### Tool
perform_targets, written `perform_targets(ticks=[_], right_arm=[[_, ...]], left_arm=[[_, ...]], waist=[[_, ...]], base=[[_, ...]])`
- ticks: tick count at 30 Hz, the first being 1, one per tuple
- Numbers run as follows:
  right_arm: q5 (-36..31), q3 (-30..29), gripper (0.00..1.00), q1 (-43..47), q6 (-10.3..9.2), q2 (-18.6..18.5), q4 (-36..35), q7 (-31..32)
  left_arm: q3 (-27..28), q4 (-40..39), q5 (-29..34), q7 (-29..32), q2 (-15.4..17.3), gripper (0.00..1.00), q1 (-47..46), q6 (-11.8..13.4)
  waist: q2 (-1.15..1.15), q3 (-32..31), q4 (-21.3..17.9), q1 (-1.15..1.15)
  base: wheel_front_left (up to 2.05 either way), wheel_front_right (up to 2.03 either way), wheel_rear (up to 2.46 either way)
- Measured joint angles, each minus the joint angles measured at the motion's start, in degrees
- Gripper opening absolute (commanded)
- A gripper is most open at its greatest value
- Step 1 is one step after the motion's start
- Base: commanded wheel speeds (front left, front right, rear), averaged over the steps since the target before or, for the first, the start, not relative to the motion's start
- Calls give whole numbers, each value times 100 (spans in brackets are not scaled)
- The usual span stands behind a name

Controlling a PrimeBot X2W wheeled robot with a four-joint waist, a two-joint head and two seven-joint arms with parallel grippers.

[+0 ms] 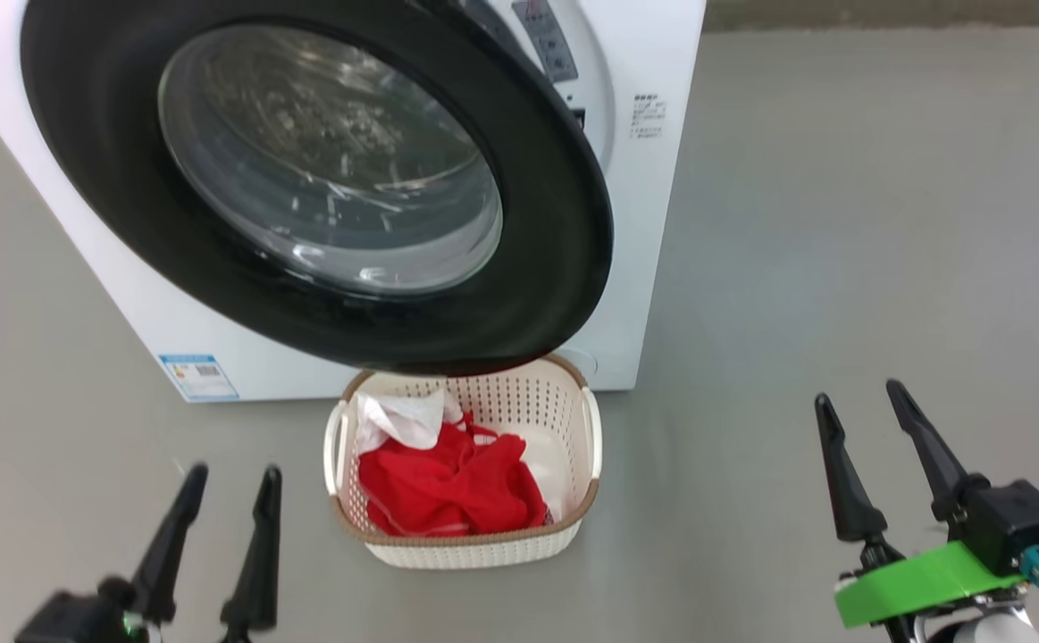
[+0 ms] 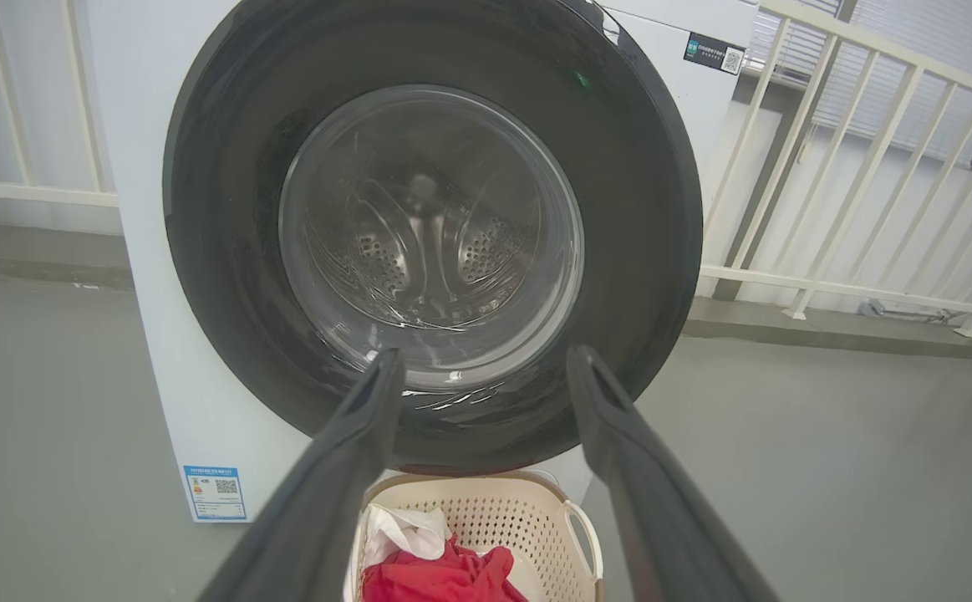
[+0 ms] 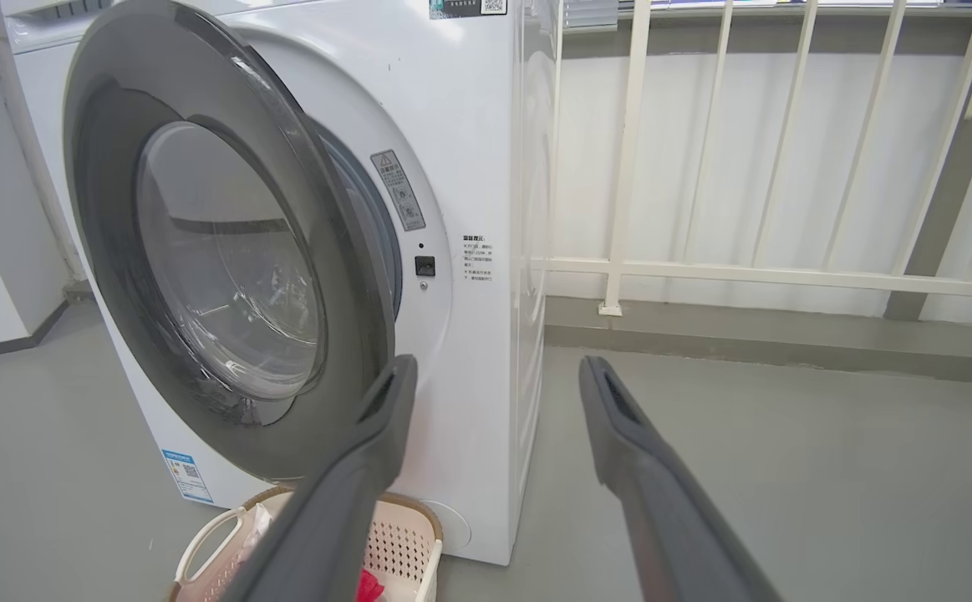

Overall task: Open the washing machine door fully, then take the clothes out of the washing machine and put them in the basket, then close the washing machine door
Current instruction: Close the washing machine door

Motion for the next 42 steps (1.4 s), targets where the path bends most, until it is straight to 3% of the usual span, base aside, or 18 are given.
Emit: perform_targets(ticks=[11,32,33,35,42], right_arm=[[1,-127,100,359,0,24,-147,0],[25,-78,98,514,0,36,-190,0],[25,-79,57,514,0,36,-171,0],[25,-96,0,513,0,37,-114,0],[97,21,0,233,0,35,193,0]], left_arm=[[419,-82,657,0,-343,100,527,18],[736,-23,1061,0,-708,100,669,-426],[743,-15,1081,0,-716,100,669,-426],[757,-1,1113,0,-744,100,669,-425],[708,-1,1113,0,-831,100,664,-474]], waist=[[0,-209,-114,0],[0,-185,-59,1],[0,-180,-45,0],[0,-172,-7,0],[0,-90,187,0]], base=[[0,0,0],[0,0,0],[0,0,0],[0,0,0],[0,0,0]])
